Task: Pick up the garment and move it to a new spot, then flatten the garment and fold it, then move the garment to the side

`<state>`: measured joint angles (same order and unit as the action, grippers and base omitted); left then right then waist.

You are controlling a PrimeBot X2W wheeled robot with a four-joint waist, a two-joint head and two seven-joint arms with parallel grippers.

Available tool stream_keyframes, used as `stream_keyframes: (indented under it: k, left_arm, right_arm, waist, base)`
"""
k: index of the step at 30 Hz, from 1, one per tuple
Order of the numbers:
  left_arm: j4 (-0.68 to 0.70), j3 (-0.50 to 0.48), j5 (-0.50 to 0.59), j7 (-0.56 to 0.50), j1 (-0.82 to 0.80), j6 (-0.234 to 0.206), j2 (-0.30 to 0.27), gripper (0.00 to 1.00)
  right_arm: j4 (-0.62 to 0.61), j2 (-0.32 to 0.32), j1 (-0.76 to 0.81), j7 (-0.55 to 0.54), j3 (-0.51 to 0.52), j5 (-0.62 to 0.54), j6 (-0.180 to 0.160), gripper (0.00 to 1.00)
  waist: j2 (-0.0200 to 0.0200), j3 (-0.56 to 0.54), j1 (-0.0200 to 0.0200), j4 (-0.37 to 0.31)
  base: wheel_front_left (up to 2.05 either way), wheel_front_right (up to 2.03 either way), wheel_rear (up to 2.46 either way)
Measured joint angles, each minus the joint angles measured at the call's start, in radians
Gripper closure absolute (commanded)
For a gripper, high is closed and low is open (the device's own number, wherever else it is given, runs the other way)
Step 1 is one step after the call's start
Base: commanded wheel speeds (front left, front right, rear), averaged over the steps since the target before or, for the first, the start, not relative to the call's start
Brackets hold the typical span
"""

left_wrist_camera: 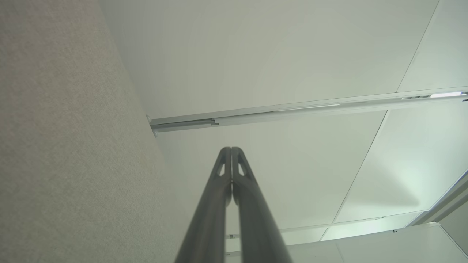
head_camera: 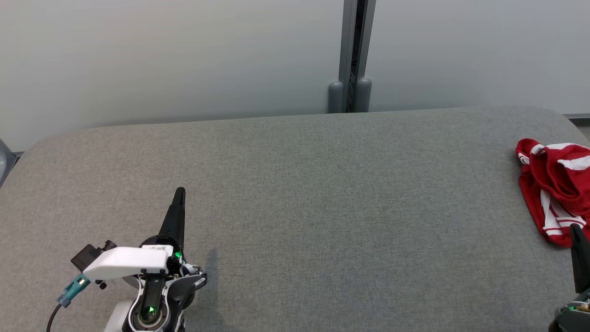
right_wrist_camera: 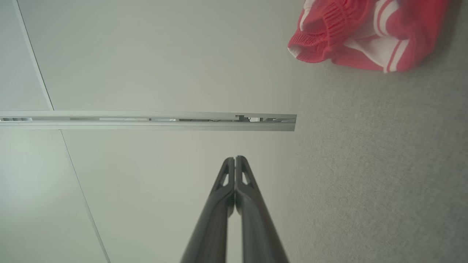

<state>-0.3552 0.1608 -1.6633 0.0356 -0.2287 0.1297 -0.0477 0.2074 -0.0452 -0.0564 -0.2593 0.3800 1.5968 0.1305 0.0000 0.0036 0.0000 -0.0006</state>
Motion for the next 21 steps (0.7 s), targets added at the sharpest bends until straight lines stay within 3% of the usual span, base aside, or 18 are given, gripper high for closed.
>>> stream_keyframes:
  k: [21]
  left_arm:
    - [0.000,0.000,0.000,0.000,0.000,0.000,0.000,1.00]
  right_arm:
    - [0.000,0.000,0.000,0.000,0.000,0.000,0.000,1.00]
  waist:
    - [0.0000,0.000,0.0000,0.000]
  base:
    - [0.00,0.00,0.00]
